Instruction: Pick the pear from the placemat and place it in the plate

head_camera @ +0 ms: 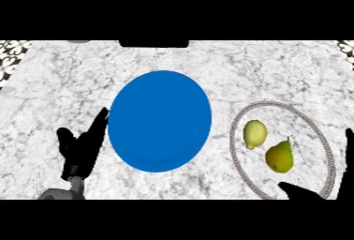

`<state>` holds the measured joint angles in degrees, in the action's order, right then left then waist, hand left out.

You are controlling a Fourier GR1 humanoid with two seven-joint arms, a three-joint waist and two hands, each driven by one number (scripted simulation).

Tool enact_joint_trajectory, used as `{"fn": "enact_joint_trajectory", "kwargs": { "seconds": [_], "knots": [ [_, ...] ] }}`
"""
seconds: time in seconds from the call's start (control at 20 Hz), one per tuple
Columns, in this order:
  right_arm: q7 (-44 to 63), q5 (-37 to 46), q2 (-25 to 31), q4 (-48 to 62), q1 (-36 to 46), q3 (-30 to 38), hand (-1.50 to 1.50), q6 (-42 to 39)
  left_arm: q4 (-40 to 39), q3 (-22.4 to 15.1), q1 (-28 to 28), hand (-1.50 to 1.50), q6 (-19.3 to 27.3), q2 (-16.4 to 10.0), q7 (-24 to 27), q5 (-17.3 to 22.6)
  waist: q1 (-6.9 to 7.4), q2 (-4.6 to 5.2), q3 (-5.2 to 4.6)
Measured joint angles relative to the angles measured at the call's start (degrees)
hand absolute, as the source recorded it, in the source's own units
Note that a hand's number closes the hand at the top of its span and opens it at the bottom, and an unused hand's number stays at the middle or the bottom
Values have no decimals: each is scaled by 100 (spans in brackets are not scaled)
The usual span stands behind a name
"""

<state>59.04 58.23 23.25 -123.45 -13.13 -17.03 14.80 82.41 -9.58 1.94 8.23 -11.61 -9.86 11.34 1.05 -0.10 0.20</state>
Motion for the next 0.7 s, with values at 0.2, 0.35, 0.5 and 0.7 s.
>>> {"fn": "enact_joint_trajectory", "kwargs": {
  "seconds": [0.2,0.35,0.5,0.7],
  "knots": [
    [35,219,-465,419,411,-182,-150,-196,15,81,-34,0,-77,-5,-54,15,-43,-12,8],
    [-9,404,-705,654,518,-249,-150,-250,-2,105,-69,0,-103,50,11,-13,-69,-22,17],
    [40,632,-960,956,795,-245,-150,-377,-26,125,-79,0,-127,100,75,-53,-75,-25,18],
    [65,912,-1151,1251,816,-167,-150,-487,126,144,-154,0,-80,109,-40,-109,-85,-24,15]
  ]
}}
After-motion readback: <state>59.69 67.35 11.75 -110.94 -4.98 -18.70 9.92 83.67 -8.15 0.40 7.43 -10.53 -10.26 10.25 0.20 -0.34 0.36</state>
